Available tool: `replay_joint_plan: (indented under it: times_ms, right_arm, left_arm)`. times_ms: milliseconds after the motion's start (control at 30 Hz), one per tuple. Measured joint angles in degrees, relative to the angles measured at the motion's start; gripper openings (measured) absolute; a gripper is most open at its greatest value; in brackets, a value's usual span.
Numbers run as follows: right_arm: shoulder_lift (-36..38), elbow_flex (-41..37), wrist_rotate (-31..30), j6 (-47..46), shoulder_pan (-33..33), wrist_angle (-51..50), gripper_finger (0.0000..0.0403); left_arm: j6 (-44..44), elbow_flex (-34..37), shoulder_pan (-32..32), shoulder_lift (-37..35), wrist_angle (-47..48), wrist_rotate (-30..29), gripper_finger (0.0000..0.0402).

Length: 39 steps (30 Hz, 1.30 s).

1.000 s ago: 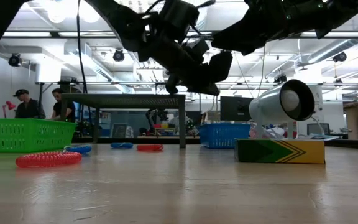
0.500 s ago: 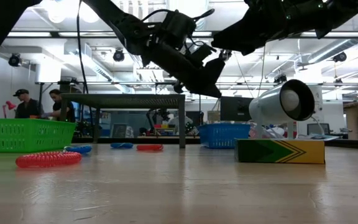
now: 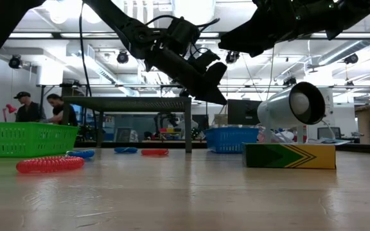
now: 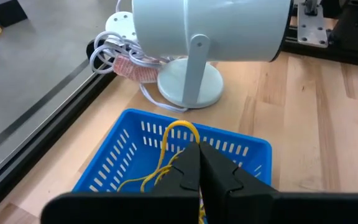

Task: Pick & Place Office Desk Supplies
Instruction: Put the yellow rubber band into the blue bin

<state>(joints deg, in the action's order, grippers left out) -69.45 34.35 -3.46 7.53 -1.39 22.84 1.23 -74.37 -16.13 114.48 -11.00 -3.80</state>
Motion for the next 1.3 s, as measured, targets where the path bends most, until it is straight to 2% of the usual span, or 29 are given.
replay_joint_plan:
  times_ms: [133,500,767,967,1300]
  right_arm:
    - [0.00,0.00,0.00,0.00,0.00,0.01,0.0212]
    - [0.00,0.00,0.00,0.00,0.00,0.00,0.0212]
    - [0.00,0.00,0.00,0.13,0.00,0.01,0.0212]
    - [0.02,0.00,0.00,0.07,0.00,0.00,0.0212]
    - [0.02,0.00,0.00,0.08,0.00,-0.01,0.0212]
  left_arm:
    - [0.02,0.00,0.01,0.00,0.09,-0.01,0.0017]
    - [0.24,-0.02,0.01,0.00,0.09,-0.01,0.0095]
    - [0.24,-0.03,0.01,0.00,0.31,-0.22,0.0131]
    - [0.26,-0.02,0.01,0.00,0.24,-0.23,0.0146]
    - [1.04,0.04,0.07,-0.95,0.52,-1.96,0.0148]
